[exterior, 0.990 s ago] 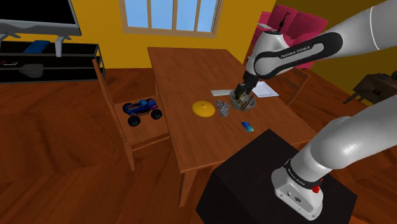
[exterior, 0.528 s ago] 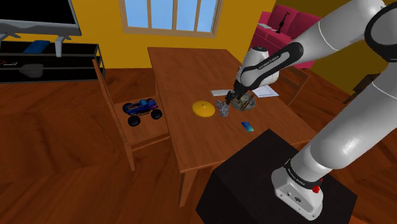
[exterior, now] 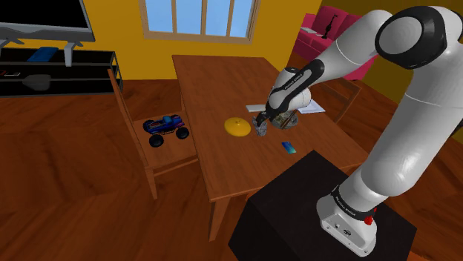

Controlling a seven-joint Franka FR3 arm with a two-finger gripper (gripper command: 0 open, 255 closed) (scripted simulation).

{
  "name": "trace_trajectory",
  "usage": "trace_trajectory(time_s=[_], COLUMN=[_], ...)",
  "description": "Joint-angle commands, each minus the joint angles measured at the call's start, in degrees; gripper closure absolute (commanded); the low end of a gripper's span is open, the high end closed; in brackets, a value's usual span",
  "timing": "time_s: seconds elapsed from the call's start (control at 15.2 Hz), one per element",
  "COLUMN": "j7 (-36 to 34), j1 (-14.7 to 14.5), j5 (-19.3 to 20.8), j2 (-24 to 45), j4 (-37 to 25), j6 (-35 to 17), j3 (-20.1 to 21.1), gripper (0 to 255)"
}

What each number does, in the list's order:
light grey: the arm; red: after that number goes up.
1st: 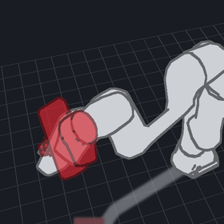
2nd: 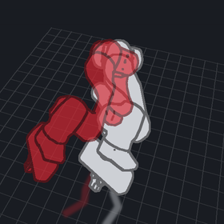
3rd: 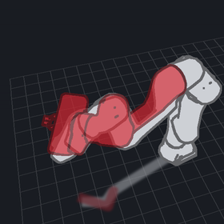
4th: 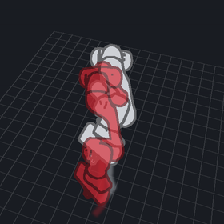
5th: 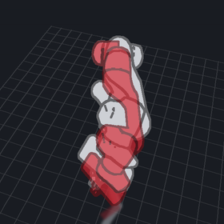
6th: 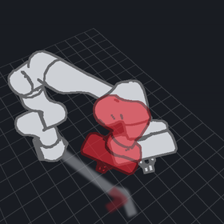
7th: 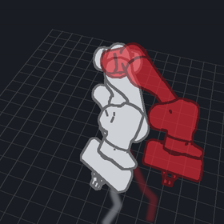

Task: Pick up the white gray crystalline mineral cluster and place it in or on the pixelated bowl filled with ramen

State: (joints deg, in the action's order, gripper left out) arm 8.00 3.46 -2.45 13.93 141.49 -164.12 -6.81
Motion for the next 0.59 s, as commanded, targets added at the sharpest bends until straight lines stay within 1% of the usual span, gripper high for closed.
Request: trace_trajectory(time_s=[0.0,0.2,0.53], j7=[0.2,0.7,0.7], j1=[0.2,0.7,0.7], j5=[-0.6,-1.2,-1.1], j2=[2.0,4.3,4.3], j4=[-0.6,-1.4,-1.4], j6=[-1.4,-3.0,-3.0], j3=[0.4,1.0,1.0], gripper=[0,0,0])
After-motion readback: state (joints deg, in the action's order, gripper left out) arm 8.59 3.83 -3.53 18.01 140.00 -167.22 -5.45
